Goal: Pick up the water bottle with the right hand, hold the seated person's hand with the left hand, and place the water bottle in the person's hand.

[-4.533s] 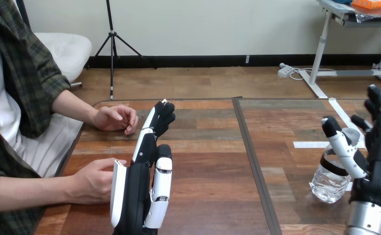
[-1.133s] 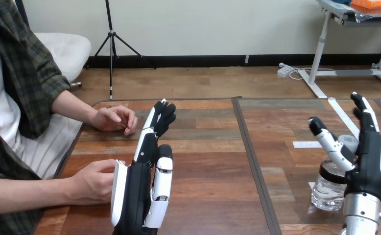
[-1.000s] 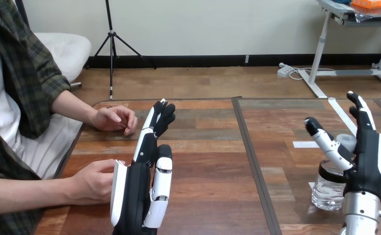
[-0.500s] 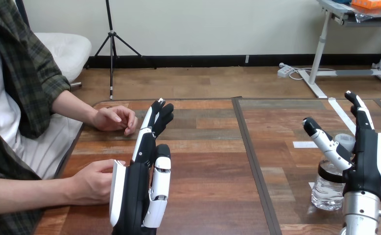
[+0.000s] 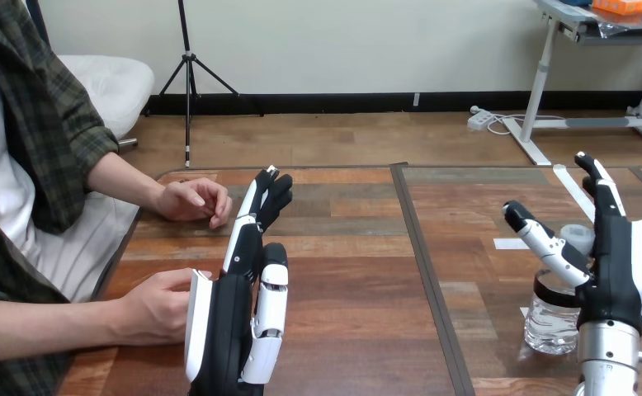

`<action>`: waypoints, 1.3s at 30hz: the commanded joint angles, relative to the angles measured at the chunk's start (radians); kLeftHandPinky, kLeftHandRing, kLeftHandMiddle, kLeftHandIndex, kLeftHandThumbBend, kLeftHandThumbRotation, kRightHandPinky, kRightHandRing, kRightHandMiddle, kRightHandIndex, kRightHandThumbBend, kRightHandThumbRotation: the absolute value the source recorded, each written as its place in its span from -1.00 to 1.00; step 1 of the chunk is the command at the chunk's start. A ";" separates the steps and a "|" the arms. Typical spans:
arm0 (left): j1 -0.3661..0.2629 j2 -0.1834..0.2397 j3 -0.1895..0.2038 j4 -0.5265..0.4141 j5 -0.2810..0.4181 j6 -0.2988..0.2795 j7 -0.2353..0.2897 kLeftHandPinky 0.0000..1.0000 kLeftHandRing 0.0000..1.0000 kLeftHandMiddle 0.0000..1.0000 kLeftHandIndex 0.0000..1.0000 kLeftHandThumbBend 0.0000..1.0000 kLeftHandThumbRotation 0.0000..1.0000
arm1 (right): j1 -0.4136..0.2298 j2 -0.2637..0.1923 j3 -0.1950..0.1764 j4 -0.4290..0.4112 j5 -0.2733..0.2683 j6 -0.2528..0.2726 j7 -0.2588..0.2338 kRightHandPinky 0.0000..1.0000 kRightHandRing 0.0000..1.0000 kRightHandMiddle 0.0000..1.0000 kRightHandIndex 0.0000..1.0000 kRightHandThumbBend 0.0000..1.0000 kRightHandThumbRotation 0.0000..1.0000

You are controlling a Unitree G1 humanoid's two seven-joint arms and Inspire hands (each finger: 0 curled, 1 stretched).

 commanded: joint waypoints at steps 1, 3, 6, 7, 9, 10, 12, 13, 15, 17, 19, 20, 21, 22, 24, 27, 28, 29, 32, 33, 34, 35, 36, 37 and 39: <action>-0.029 -0.008 0.008 -0.021 0.017 -0.012 0.005 0.80 0.78 0.81 0.87 -1.00 1.00 | -0.014 -0.011 0.020 -0.006 -0.003 0.021 0.019 -1.00 0.93 0.94 0.83 1.00 0.05; -0.028 -0.008 0.009 -0.022 0.019 -0.012 0.006 0.79 0.78 0.82 0.87 -1.00 1.00 | -0.013 -0.010 0.020 -0.008 0.004 0.024 0.025 -1.00 0.94 0.95 0.84 1.00 0.04; -0.027 -0.006 0.010 -0.022 0.024 -0.014 0.007 0.79 0.79 0.82 0.87 -1.00 1.00 | -0.012 -0.006 0.018 -0.004 0.015 0.019 0.035 -1.00 0.94 0.95 0.86 1.00 0.03; -0.027 -0.005 0.012 -0.022 0.027 -0.015 0.009 0.78 0.79 0.82 0.87 -1.00 1.00 | -0.013 -0.004 0.017 0.000 0.021 0.015 0.039 -1.00 0.94 0.94 0.86 1.00 0.02; -0.028 -0.004 0.013 -0.021 0.031 -0.015 0.011 0.78 0.79 0.82 0.87 -1.00 1.00 | -0.014 -0.002 0.016 0.003 0.026 0.011 0.044 -1.00 0.92 0.93 0.86 1.00 0.01; -0.028 -0.003 0.014 -0.021 0.032 -0.016 0.012 0.78 0.79 0.82 0.87 -1.00 1.00 | -0.014 -0.001 0.016 0.003 0.027 0.010 0.045 -1.00 0.91 0.93 0.86 1.00 0.00; -0.029 -0.003 0.015 -0.019 0.033 -0.017 0.014 0.78 0.79 0.83 0.87 -1.00 1.00 | -0.014 0.000 0.017 0.005 0.029 0.010 0.047 -1.00 0.90 0.93 0.86 1.00 -0.01; -0.029 -0.003 0.015 -0.019 0.034 -0.017 0.015 0.77 0.79 0.83 0.87 -1.00 1.00 | -0.014 0.000 0.017 0.005 0.030 0.009 0.047 -1.00 0.89 0.93 0.86 1.00 -0.01; -0.031 -0.002 0.014 -0.015 0.032 -0.021 0.016 0.77 0.79 0.83 0.87 -1.00 1.00 | -0.014 0.003 0.015 0.007 0.040 0.003 0.055 -1.00 0.89 0.93 0.86 1.00 -0.01; -0.032 -0.001 0.014 -0.013 0.030 -0.023 0.016 0.77 0.79 0.83 0.87 -1.00 1.00 | -0.014 0.006 0.014 0.008 0.050 -0.004 0.063 -1.00 0.89 0.93 0.86 1.00 -0.02; -0.032 -0.001 0.013 -0.012 0.029 -0.024 0.015 0.76 0.79 0.83 0.87 -1.00 1.00 | -0.014 0.008 0.014 0.008 0.057 -0.010 0.069 -1.00 0.89 0.94 0.86 1.00 -0.03; -0.032 -0.001 0.013 -0.013 0.029 -0.024 0.015 0.76 0.79 0.83 0.87 -1.00 1.00 | -0.014 0.009 0.014 0.008 0.059 -0.012 0.070 -1.00 0.89 0.94 0.86 1.00 -0.03; -0.031 -0.001 0.013 -0.013 0.030 -0.023 0.015 0.76 0.79 0.83 0.87 -1.00 1.00 | -0.014 0.009 0.014 0.007 0.060 -0.013 0.070 -1.00 0.89 0.94 0.85 1.00 -0.04; -0.031 0.000 0.013 -0.013 0.030 -0.023 0.015 0.76 0.79 0.83 0.87 -1.00 1.00 | -0.014 0.009 0.015 0.007 0.061 -0.013 0.071 -1.00 0.89 0.94 0.85 1.00 -0.04; -0.031 0.000 0.014 -0.013 0.033 -0.022 0.016 0.76 0.79 0.83 0.87 -1.00 1.00 | -0.015 0.013 0.013 0.008 0.068 -0.019 0.075 -1.00 0.89 0.93 0.85 1.00 -0.05; -0.032 0.001 0.014 -0.011 0.034 -0.022 0.016 0.76 0.79 0.83 0.87 -1.00 1.00 | -0.018 0.022 0.008 0.013 0.089 -0.036 0.087 -1.00 0.87 0.92 0.83 1.00 -0.07; -0.032 0.001 0.014 -0.011 0.034 -0.022 0.016 0.76 0.79 0.83 0.87 -1.00 1.00 | -0.019 0.024 0.007 0.015 0.095 -0.040 0.091 -1.00 0.86 0.91 0.82 1.00 -0.09; -0.031 0.001 0.014 -0.012 0.034 -0.020 0.015 0.76 0.79 0.83 0.87 -1.00 1.00 | -0.021 0.031 0.001 0.018 0.118 -0.049 0.108 -1.00 0.85 0.90 0.81 1.00 -0.10; -0.030 0.001 0.013 -0.014 0.036 -0.016 0.015 0.75 0.79 0.82 0.87 -1.00 1.00 | -0.026 0.049 -0.013 0.022 0.175 -0.060 0.151 -0.54 0.77 0.85 0.75 1.00 -0.16; -0.030 0.001 0.013 -0.015 0.037 -0.015 0.015 0.75 0.79 0.82 0.87 -0.99 1.00 | -0.028 0.055 -0.017 0.023 0.196 -0.062 0.166 -0.43 0.74 0.83 0.72 1.00 -0.18; -0.029 0.001 0.014 -0.015 0.037 -0.014 0.015 0.75 0.79 0.82 0.87 -0.98 1.00 | -0.029 0.059 -0.021 0.023 0.211 -0.063 0.178 -0.35 0.72 0.81 0.70 1.00 -0.20; -0.030 0.000 0.014 -0.015 0.040 -0.015 0.017 0.75 0.78 0.82 0.87 -0.97 1.00 | -0.032 0.069 -0.029 0.025 0.242 -0.068 0.203 -0.28 0.70 0.80 0.69 1.00 -0.21; -0.031 0.000 0.015 -0.014 0.042 -0.015 0.019 0.75 0.78 0.82 0.87 -0.97 1.00 | -0.034 0.074 -0.033 0.026 0.262 -0.071 0.219 -0.22 0.67 0.78 0.67 1.00 -0.23; -0.032 0.000 0.016 -0.014 0.043 -0.016 0.020 0.75 0.78 0.81 0.87 -0.97 1.00 | -0.035 0.078 -0.037 0.027 0.277 -0.074 0.232 -0.18 0.64 0.76 0.65 1.00 -0.24; -0.033 0.000 0.016 -0.014 0.045 -0.016 0.020 0.74 0.77 0.81 0.86 -0.96 1.00 | -0.039 0.091 -0.048 0.029 0.315 -0.078 0.261 -0.10 0.58 0.71 0.60 1.00 -0.28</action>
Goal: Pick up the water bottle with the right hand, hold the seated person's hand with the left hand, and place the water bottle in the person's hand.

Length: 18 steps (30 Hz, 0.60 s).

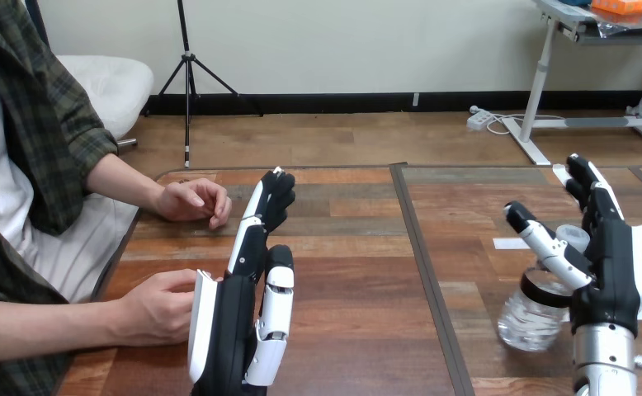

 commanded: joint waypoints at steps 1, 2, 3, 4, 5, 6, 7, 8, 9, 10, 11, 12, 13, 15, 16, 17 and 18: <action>-0.033 -0.002 0.013 -0.014 0.011 -0.014 0.009 0.74 0.77 0.81 0.86 -0.96 1.00 | -0.040 0.053 -0.027 0.019 0.086 -0.027 0.065 -0.09 0.56 0.69 0.59 1.00 -0.29; -0.033 -0.001 0.012 -0.016 0.010 -0.012 0.007 0.74 0.77 0.81 0.86 -0.96 1.00 | -0.042 0.058 -0.032 0.019 0.100 -0.027 0.075 -0.08 0.55 0.68 0.58 1.00 -0.30; -0.033 -0.001 0.012 -0.017 0.009 -0.011 0.006 0.73 0.77 0.81 0.86 -0.96 1.00 | -0.043 0.062 -0.035 0.019 0.108 -0.028 0.081 -0.07 0.54 0.67 0.57 1.00 -0.30; -0.033 0.000 0.011 -0.017 0.008 -0.010 0.005 0.73 0.77 0.81 0.86 -0.96 1.00 | -0.044 0.064 -0.038 0.020 0.115 -0.029 0.087 -0.06 0.53 0.66 0.56 1.00 -0.30; -0.034 0.001 0.010 -0.016 0.004 -0.011 0.002 0.73 0.77 0.81 0.86 -0.95 1.00 | -0.045 0.066 -0.040 0.023 0.120 -0.031 0.089 -0.06 0.52 0.66 0.55 1.00 -0.30; -0.034 0.001 0.010 -0.016 0.001 -0.012 0.001 0.73 0.77 0.81 0.86 -0.95 1.00 | -0.046 0.068 -0.042 0.025 0.122 -0.033 0.091 -0.05 0.51 0.65 0.55 1.00 -0.29; -0.035 0.001 0.009 -0.015 -0.001 -0.013 0.000 0.73 0.77 0.81 0.86 -0.95 1.00 | -0.047 0.069 -0.043 0.026 0.124 -0.034 0.093 -0.05 0.51 0.64 0.54 1.00 -0.28; -0.036 0.002 0.008 -0.014 -0.005 -0.015 -0.003 0.73 0.77 0.81 0.86 -0.94 1.00 | -0.048 0.070 -0.045 0.029 0.124 -0.035 0.091 -0.05 0.50 0.64 0.54 1.00 -0.27; -0.036 0.003 0.007 -0.013 -0.008 -0.016 -0.005 0.73 0.77 0.81 0.86 -0.94 1.00 | -0.049 0.071 -0.046 0.030 0.124 -0.035 0.091 -0.04 0.50 0.63 0.53 1.00 -0.24; -0.037 0.003 0.007 -0.012 -0.009 -0.016 -0.006 0.73 0.77 0.82 0.86 -0.94 1.00 | -0.050 0.072 -0.047 0.032 0.124 -0.035 0.090 -0.04 0.50 0.63 0.52 1.00 -0.22; -0.037 0.004 0.007 -0.012 -0.011 -0.016 -0.007 0.73 0.77 0.82 0.86 -0.94 1.00 | -0.051 0.072 -0.047 0.034 0.122 -0.036 0.089 -0.04 0.49 0.63 0.52 1.00 -0.21; -0.037 0.005 0.007 -0.013 -0.011 -0.016 -0.008 0.73 0.78 0.82 0.87 -0.93 1.00 | -0.051 0.072 -0.048 0.036 0.120 -0.036 0.089 -0.03 0.50 0.63 0.52 1.00 -0.19; -0.037 0.005 0.007 -0.013 -0.012 -0.016 -0.009 0.73 0.78 0.82 0.87 -0.93 1.00 | -0.052 0.072 -0.049 0.037 0.118 -0.037 0.090 -0.03 0.50 0.63 0.52 1.00 -0.17; -0.038 0.005 0.007 -0.013 -0.011 -0.016 -0.009 0.73 0.78 0.82 0.87 -0.93 1.00 | -0.051 0.070 -0.047 0.040 0.106 -0.036 0.085 -0.02 0.50 0.63 0.52 1.00 -0.13; -0.038 0.005 0.008 -0.013 -0.011 -0.016 -0.009 0.73 0.78 0.82 0.87 -0.93 1.00 | -0.051 0.069 -0.047 0.041 0.103 -0.037 0.085 -0.02 0.51 0.63 0.52 1.00 -0.12; -0.038 0.005 0.008 -0.014 -0.011 -0.015 -0.009 0.73 0.78 0.82 0.88 -0.93 1.00 | -0.050 0.067 -0.045 0.042 0.096 -0.037 0.082 -0.02 0.51 0.64 0.52 1.00 -0.10; -0.038 0.005 0.008 -0.014 -0.011 -0.014 -0.009 0.74 0.78 0.82 0.88 -0.92 1.00 | -0.050 0.067 -0.044 0.042 0.092 -0.037 0.081 -0.02 0.52 0.64 0.53 1.00 -0.07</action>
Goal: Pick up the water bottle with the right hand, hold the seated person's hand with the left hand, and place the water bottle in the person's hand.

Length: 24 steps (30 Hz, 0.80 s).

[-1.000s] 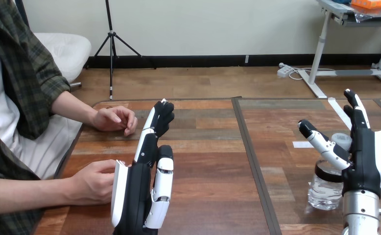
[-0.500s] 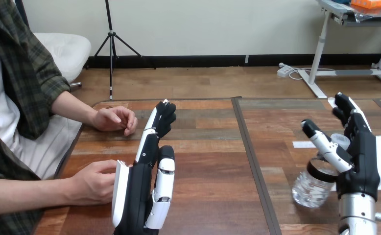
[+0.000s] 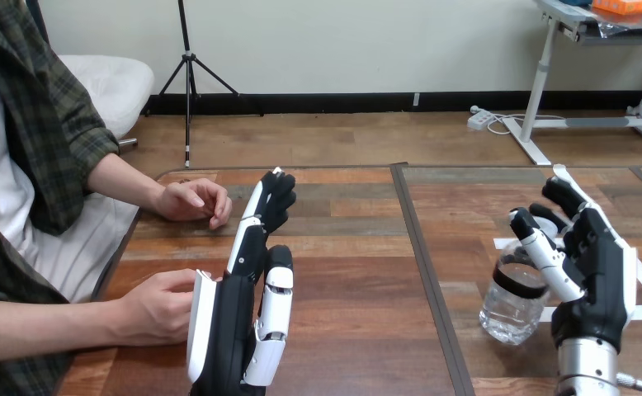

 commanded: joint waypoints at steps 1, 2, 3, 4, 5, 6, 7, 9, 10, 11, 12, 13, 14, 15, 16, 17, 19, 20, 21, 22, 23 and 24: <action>-0.038 0.002 0.007 -0.015 -0.005 -0.014 -0.004 0.74 0.79 0.82 0.88 -0.92 1.00 | -0.050 -0.011 -0.002 -0.001 -0.020 -0.020 -0.003 -0.02 0.52 0.64 0.53 1.00 -0.05; -0.037 0.001 0.007 -0.016 -0.004 -0.012 -0.004 0.74 0.79 0.83 0.88 -0.92 1.00 | -0.050 -0.012 -0.001 0.000 -0.026 -0.020 -0.005 -0.03 0.52 0.65 0.53 1.00 -0.04; -0.037 0.001 0.007 -0.017 -0.004 -0.011 -0.004 0.74 0.79 0.83 0.88 -0.92 1.00 | -0.050 -0.013 0.000 0.001 -0.030 -0.020 -0.006 -0.03 0.53 0.66 0.54 1.00 -0.04; -0.037 0.001 0.007 -0.017 -0.003 -0.011 -0.004 0.74 0.79 0.83 0.88 -0.92 1.00 | -0.050 -0.013 0.000 0.002 -0.032 -0.020 -0.007 -0.03 0.54 0.66 0.55 1.00 -0.04; -0.036 0.000 0.008 -0.018 0.000 -0.010 -0.002 0.74 0.79 0.83 0.88 -0.92 1.00 | -0.048 -0.015 0.003 0.002 -0.041 -0.019 -0.012 -0.03 0.55 0.67 0.56 1.00 -0.04; -0.036 0.000 0.008 -0.019 0.002 -0.009 -0.001 0.74 0.79 0.83 0.88 -0.92 1.00 | -0.047 -0.017 0.004 0.002 -0.048 -0.018 -0.015 -0.03 0.57 0.68 0.57 1.00 -0.04; -0.035 -0.001 0.009 -0.019 0.004 -0.008 0.000 0.74 0.79 0.83 0.88 -0.92 1.00 | -0.047 -0.017 0.005 0.002 -0.053 -0.017 -0.018 -0.03 0.58 0.69 0.58 1.00 -0.05; -0.034 -0.001 0.009 -0.020 0.007 -0.007 0.001 0.74 0.79 0.82 0.88 -0.91 1.00 | -0.043 -0.021 0.009 -0.001 -0.070 -0.013 -0.026 -0.02 0.63 0.73 0.62 1.00 -0.07; -0.034 -0.001 0.009 -0.020 0.008 -0.007 0.001 0.74 0.79 0.82 0.88 -0.91 1.00 | -0.042 -0.021 0.010 -0.002 -0.075 -0.012 -0.029 -0.02 0.64 0.73 0.63 1.00 -0.07; -0.033 -0.001 0.008 -0.021 0.008 -0.006 0.001 0.74 0.79 0.82 0.88 -0.91 1.00 | -0.041 -0.022 0.011 -0.004 -0.080 -0.008 -0.031 -0.02 0.65 0.74 0.64 1.00 -0.08; -0.033 -0.001 0.008 -0.021 0.009 -0.006 0.001 0.74 0.78 0.82 0.87 -0.91 1.00 | -0.041 -0.022 0.011 -0.005 -0.083 -0.005 -0.032 -0.01 0.67 0.75 0.65 1.00 -0.09; -0.033 -0.001 0.008 -0.022 0.009 -0.005 0.000 0.74 0.78 0.82 0.87 -0.90 1.00 | -0.040 -0.022 0.011 -0.006 -0.085 -0.003 -0.033 0.00 0.69 0.76 0.66 1.00 -0.10; -0.033 -0.001 0.008 -0.021 0.010 -0.006 0.001 0.74 0.78 0.82 0.87 -0.90 1.00 | -0.040 -0.022 0.011 -0.006 -0.088 -0.002 -0.035 0.00 0.70 0.77 0.67 1.00 -0.11; -0.034 -0.001 0.008 -0.020 0.011 -0.007 0.002 0.74 0.78 0.82 0.87 -0.90 1.00 | -0.040 -0.021 0.011 -0.005 -0.091 -0.002 -0.036 0.01 0.72 0.78 0.68 1.00 -0.12; -0.034 -0.001 0.008 -0.020 0.011 -0.008 0.002 0.74 0.78 0.82 0.87 -0.90 1.00 | -0.040 -0.021 0.010 -0.005 -0.093 -0.002 -0.037 0.02 0.73 0.78 0.68 1.00 -0.13; -0.036 -0.001 0.009 -0.018 0.011 -0.010 0.002 0.74 0.78 0.82 0.87 -0.89 1.00 | -0.040 -0.022 0.011 -0.004 -0.098 -0.003 -0.040 0.03 0.74 0.79 0.69 1.00 -0.14; -0.038 0.000 0.009 -0.015 0.011 -0.012 0.003 0.74 0.78 0.82 0.87 -0.89 1.00 | -0.040 -0.023 0.011 -0.003 -0.104 -0.005 -0.044 0.06 0.77 0.80 0.70 1.00 -0.17; -0.039 0.000 0.009 -0.015 0.011 -0.011 0.003 0.74 0.78 0.82 0.87 -0.89 1.00 | -0.040 -0.024 0.012 -0.002 -0.108 -0.005 -0.045 0.06 0.78 0.81 0.71 1.00 -0.18; -0.039 0.000 0.009 -0.015 0.011 -0.010 0.003 0.73 0.78 0.82 0.87 -0.89 1.00 | -0.041 -0.024 0.012 -0.001 -0.111 -0.006 -0.046 0.07 0.78 0.81 0.71 1.00 -0.20; -0.039 0.000 0.009 -0.015 0.011 -0.009 0.003 0.73 0.78 0.82 0.87 -0.89 1.00 | -0.041 -0.025 0.012 0.000 -0.113 -0.006 -0.047 0.07 0.79 0.82 0.72 1.00 -0.21; -0.039 -0.001 0.010 -0.018 0.013 -0.007 0.003 0.73 0.78 0.82 0.87 -0.89 1.00 | -0.041 -0.026 0.012 0.001 -0.115 -0.008 -0.047 0.08 0.79 0.82 0.72 1.00 -0.21; -0.038 -0.002 0.010 -0.019 0.014 -0.005 0.003 0.73 0.78 0.82 0.87 -0.89 1.00 | -0.042 -0.026 0.011 0.003 -0.117 -0.009 -0.047 0.09 0.80 0.83 0.73 1.00 -0.23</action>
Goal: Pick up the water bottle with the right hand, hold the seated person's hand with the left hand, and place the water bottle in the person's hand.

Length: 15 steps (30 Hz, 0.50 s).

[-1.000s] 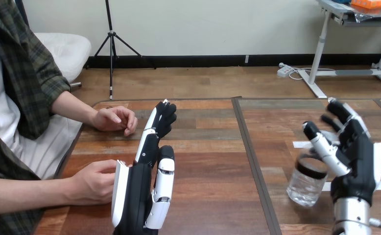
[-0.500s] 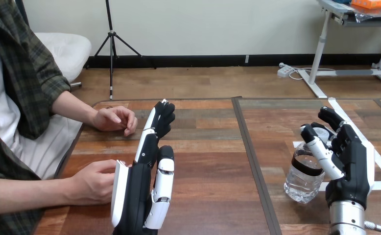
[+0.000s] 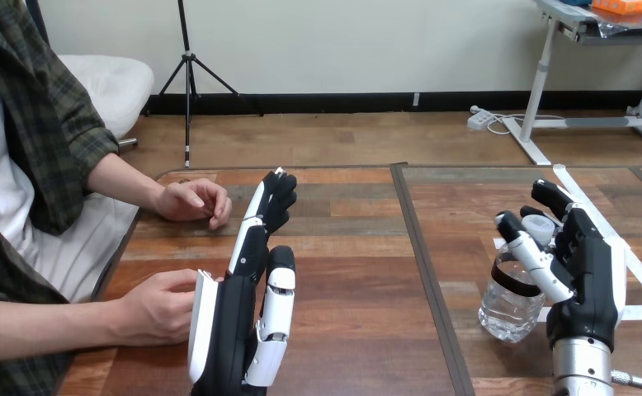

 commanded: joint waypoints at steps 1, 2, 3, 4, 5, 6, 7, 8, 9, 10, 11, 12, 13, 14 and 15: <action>-0.037 -0.002 0.009 -0.020 0.008 -0.004 0.004 0.73 0.78 0.82 0.87 -0.89 1.00 | -0.042 -0.025 0.007 -0.004 -0.016 -0.011 -0.004 0.09 0.80 0.83 0.73 1.00 -0.24; -0.037 -0.002 0.010 -0.020 0.009 -0.004 0.004 0.73 0.78 0.82 0.87 -0.90 1.00 | -0.042 -0.025 0.006 -0.003 -0.018 -0.012 -0.004 0.10 0.80 0.83 0.73 1.00 -0.24; -0.037 -0.002 0.010 -0.021 0.010 -0.004 0.004 0.73 0.78 0.82 0.87 -0.90 1.00 | -0.043 -0.025 0.006 -0.002 -0.019 -0.013 -0.004 0.11 0.81 0.84 0.74 1.00 -0.26; -0.037 -0.002 0.010 -0.021 0.010 -0.004 0.004 0.73 0.78 0.82 0.87 -0.90 1.00 | -0.043 -0.026 0.005 -0.001 -0.020 -0.014 -0.004 0.11 0.81 0.84 0.74 1.00 -0.27; -0.037 -0.002 0.010 -0.021 0.010 -0.004 0.005 0.73 0.78 0.82 0.87 -0.90 1.00 | -0.044 -0.025 0.004 -0.001 -0.020 -0.012 -0.003 0.11 0.81 0.84 0.74 1.00 -0.28; -0.037 -0.003 0.010 -0.021 0.011 -0.003 0.005 0.72 0.78 0.82 0.87 -0.90 1.00 | -0.044 -0.025 0.004 -0.001 -0.019 -0.011 -0.003 0.12 0.82 0.84 0.74 1.00 -0.28; -0.037 -0.003 0.010 -0.021 0.011 -0.003 0.005 0.72 0.78 0.82 0.87 -0.90 1.00 | -0.044 -0.025 0.003 -0.002 -0.019 -0.010 -0.002 0.12 0.82 0.84 0.74 1.00 -0.29; -0.037 -0.003 0.010 -0.021 0.011 -0.003 0.005 0.72 0.78 0.82 0.87 -0.91 1.00 | -0.044 -0.026 0.003 -0.001 -0.022 -0.009 -0.004 0.13 0.82 0.84 0.75 1.00 -0.30; -0.036 -0.003 0.010 -0.021 0.011 -0.003 0.005 0.72 0.78 0.82 0.87 -0.91 1.00 | -0.045 -0.027 0.003 -0.001 -0.023 -0.008 -0.005 0.13 0.82 0.84 0.75 1.00 -0.30; -0.036 -0.004 0.010 -0.021 0.011 -0.003 0.005 0.72 0.78 0.82 0.87 -0.90 1.00 | -0.045 -0.027 0.003 0.000 -0.025 -0.008 -0.006 0.13 0.82 0.84 0.75 1.00 -0.31; -0.036 -0.004 0.010 -0.020 0.011 -0.004 0.006 0.72 0.78 0.82 0.87 -0.90 1.00 | -0.044 -0.029 0.005 -0.002 -0.030 -0.005 -0.010 0.13 0.82 0.84 0.75 1.00 -0.32; -0.036 -0.004 0.010 -0.019 0.011 -0.005 0.007 0.72 0.78 0.82 0.87 -0.90 1.00 | -0.044 -0.030 0.005 -0.003 -0.033 -0.003 -0.012 0.14 0.82 0.84 0.75 1.00 -0.33; -0.036 -0.004 0.010 -0.019 0.011 -0.005 0.007 0.72 0.78 0.82 0.87 -0.90 1.00 | -0.043 -0.030 0.005 -0.003 -0.035 -0.002 -0.014 0.14 0.82 0.84 0.75 1.00 -0.33; -0.036 -0.005 0.009 -0.018 0.010 -0.006 0.007 0.72 0.78 0.82 0.87 -0.90 1.00 | -0.042 -0.032 0.007 -0.006 -0.041 0.001 -0.019 0.14 0.82 0.84 0.75 1.00 -0.33; -0.036 -0.006 0.009 -0.018 0.010 -0.006 0.007 0.72 0.78 0.82 0.87 -0.89 1.00 | -0.041 -0.033 0.008 -0.008 -0.045 0.003 -0.021 0.14 0.82 0.84 0.75 1.00 -0.33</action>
